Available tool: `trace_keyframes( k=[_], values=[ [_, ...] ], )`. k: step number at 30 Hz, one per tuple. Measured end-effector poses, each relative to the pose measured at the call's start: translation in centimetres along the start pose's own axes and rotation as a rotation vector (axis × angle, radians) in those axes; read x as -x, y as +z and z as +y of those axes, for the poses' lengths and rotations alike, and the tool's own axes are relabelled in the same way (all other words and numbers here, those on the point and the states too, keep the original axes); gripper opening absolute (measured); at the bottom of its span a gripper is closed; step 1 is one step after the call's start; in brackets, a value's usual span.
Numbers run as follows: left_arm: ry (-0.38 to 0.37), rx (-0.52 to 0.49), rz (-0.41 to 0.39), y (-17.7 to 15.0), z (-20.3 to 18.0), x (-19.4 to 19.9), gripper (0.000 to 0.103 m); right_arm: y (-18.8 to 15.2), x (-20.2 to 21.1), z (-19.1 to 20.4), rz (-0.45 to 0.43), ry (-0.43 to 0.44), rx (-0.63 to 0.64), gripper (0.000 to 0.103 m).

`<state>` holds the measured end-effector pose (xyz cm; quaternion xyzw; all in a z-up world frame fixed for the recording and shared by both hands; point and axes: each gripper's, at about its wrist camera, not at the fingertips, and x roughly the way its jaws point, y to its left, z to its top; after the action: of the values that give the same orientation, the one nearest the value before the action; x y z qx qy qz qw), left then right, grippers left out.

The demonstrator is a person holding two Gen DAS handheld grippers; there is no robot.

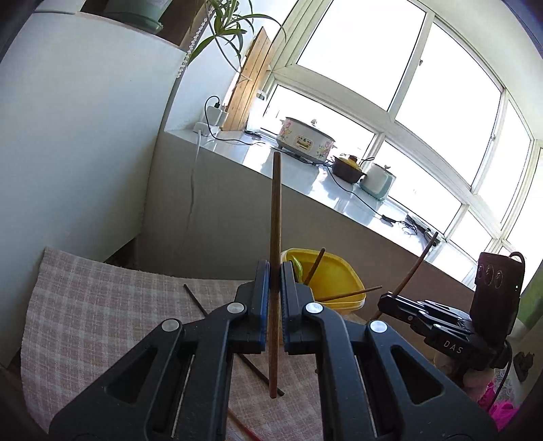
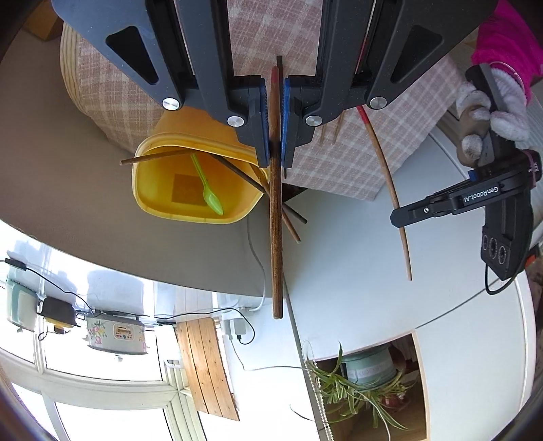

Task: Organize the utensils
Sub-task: 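Lift both wooden chopsticks and lower them into the yellow container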

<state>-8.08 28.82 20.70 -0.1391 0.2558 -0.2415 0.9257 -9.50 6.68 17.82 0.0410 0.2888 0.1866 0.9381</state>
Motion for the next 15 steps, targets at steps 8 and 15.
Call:
trace_keyframes(
  k=[8,15],
  values=[
    [-0.054,-0.066,-0.071,1.9,-4.7,-1.5,0.004,2.4,2.3,-1.6,-0.098,-0.024,-0.028,0.005],
    [-0.06,-0.094,-0.11,2.9,-6.8,-3.1,0.004,3.7,3.3,-2.3,-0.145,-0.038,-0.035,0.005]
  ],
)
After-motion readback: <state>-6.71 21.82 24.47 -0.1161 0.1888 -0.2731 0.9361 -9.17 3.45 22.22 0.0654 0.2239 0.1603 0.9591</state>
